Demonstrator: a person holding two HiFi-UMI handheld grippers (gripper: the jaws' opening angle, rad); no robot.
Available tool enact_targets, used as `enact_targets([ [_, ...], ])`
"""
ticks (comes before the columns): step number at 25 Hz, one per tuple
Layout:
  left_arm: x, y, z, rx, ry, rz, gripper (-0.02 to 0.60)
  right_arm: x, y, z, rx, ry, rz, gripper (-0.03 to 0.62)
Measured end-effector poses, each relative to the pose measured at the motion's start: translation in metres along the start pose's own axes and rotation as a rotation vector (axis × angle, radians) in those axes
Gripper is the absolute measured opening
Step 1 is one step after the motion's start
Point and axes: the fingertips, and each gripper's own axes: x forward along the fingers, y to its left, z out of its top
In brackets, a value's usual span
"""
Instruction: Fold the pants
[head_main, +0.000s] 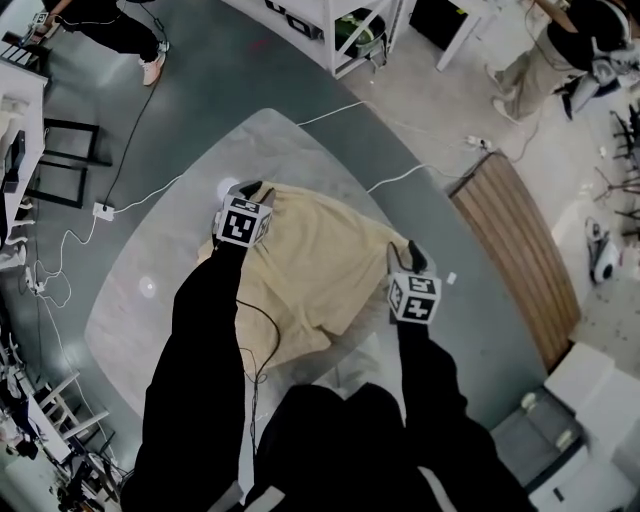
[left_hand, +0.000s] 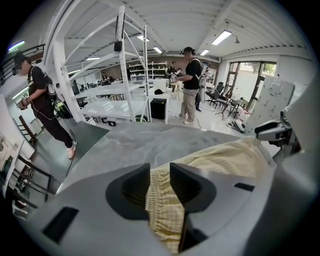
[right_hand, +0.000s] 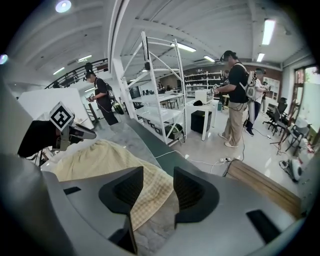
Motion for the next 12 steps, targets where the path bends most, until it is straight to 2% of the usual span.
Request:
enact_targets([
  [12,0.033,0.013,-0.013,-0.03,0.085,-0.023,0.104,0.03,-0.024,-0.021,0.014,0.131,0.001,0.17],
])
